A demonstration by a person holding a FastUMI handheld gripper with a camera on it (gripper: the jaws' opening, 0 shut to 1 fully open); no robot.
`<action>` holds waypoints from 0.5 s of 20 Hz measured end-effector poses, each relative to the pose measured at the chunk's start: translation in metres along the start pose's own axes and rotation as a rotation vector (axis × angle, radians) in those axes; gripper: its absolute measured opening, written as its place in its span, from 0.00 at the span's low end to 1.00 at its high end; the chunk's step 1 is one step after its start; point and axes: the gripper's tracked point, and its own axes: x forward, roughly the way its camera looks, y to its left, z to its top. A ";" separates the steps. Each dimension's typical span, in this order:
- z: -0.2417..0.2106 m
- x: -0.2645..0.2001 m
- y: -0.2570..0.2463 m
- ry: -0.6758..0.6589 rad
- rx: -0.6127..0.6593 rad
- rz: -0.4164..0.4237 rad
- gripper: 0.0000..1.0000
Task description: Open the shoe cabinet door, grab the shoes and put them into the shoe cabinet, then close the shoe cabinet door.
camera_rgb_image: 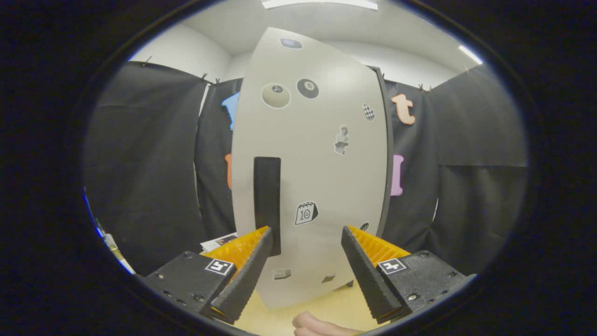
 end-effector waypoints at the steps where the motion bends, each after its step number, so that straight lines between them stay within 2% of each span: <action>1: -0.005 0.001 0.012 -0.007 -0.018 -0.009 0.98; 4: -0.025 -0.016 0.038 0.022 -0.052 0.005 0.99; 7: -0.042 -0.028 0.067 0.079 -0.028 0.095 0.99; 10: -0.038 -0.051 0.060 0.068 -0.010 0.097 0.99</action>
